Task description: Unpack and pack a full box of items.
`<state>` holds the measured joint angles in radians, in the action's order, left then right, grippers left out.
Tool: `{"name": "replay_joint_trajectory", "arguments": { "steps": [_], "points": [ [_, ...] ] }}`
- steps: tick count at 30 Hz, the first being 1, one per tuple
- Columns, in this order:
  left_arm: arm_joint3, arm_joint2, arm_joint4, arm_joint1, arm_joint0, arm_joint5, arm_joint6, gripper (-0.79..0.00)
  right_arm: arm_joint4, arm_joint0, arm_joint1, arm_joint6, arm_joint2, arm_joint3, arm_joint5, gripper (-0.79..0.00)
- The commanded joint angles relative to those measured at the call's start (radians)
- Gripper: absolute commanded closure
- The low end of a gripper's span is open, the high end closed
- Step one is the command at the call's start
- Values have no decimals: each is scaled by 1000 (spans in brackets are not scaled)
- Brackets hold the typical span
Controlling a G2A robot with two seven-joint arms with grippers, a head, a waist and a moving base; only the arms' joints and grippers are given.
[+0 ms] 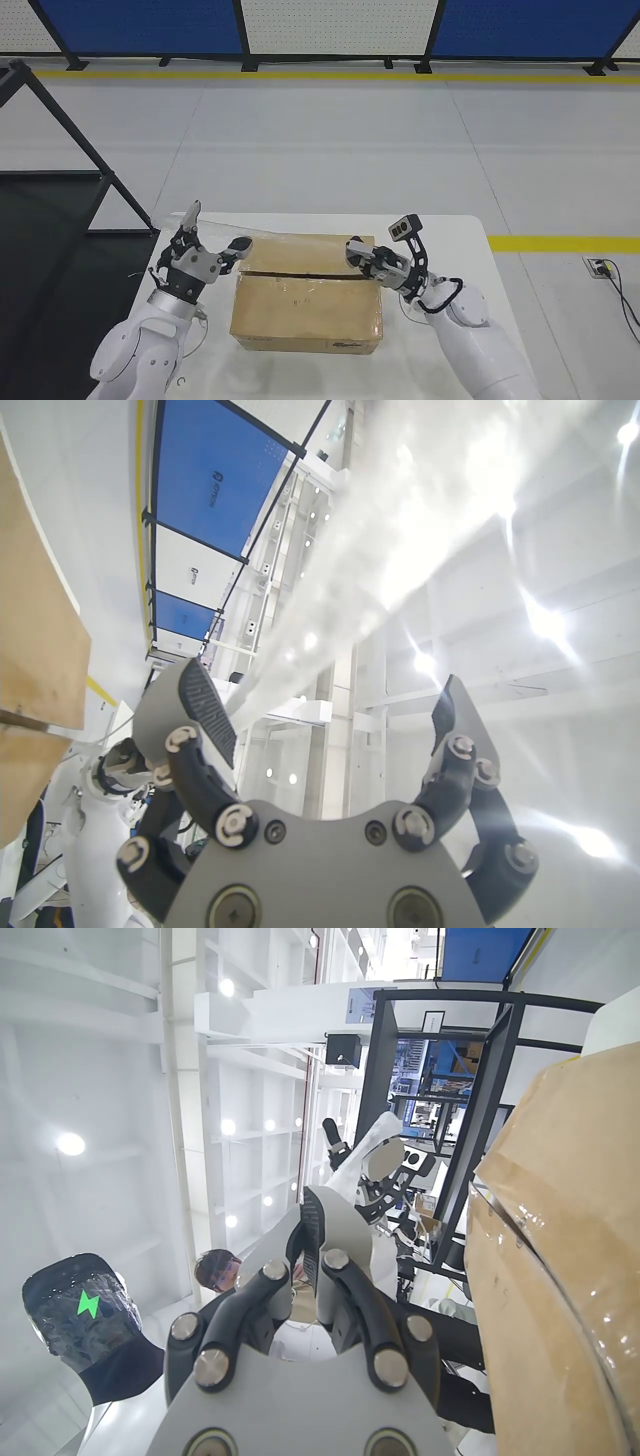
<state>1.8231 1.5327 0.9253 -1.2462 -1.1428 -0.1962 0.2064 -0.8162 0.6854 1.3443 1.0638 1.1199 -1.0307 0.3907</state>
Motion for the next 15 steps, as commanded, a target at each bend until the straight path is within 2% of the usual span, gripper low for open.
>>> {"name": "replay_joint_trajectory", "arguments": {
  "steps": [1,9,15],
  "points": [
    [-1,8,-2,1,-5,-1,1,-785,-6,-1,2,1,1,3,0,0],
    [-8,38,0,5,-25,-16,2,-785,-12,-7,7,10,4,15,2,0],
    [11,62,20,8,-70,-55,12,-785,-11,-14,11,17,4,22,1,0]
  ]
}}
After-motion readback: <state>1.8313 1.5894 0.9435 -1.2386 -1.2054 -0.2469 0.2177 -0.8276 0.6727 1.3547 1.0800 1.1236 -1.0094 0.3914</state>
